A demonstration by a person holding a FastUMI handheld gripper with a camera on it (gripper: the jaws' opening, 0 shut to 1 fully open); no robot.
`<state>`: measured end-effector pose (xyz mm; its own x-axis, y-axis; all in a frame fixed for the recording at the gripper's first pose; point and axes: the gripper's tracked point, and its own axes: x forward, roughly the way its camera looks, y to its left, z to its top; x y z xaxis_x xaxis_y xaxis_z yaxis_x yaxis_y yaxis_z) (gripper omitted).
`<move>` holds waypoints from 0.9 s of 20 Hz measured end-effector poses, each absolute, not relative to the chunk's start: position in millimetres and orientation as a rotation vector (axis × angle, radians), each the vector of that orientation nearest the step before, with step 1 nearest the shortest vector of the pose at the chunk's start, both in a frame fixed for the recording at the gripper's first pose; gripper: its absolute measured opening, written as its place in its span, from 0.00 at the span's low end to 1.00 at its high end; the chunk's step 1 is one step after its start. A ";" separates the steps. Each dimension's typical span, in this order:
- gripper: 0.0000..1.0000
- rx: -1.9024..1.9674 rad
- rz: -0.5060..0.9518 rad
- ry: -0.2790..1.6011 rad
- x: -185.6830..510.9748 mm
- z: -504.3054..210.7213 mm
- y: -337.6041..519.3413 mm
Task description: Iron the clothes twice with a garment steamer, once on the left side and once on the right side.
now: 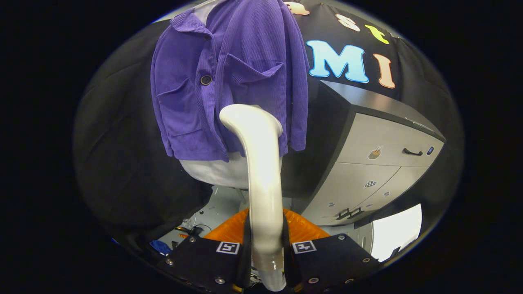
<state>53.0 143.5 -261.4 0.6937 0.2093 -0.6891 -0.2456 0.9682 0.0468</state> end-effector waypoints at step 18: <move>0.32 0.028 0.381 0.368 52.9 -66.6 214.3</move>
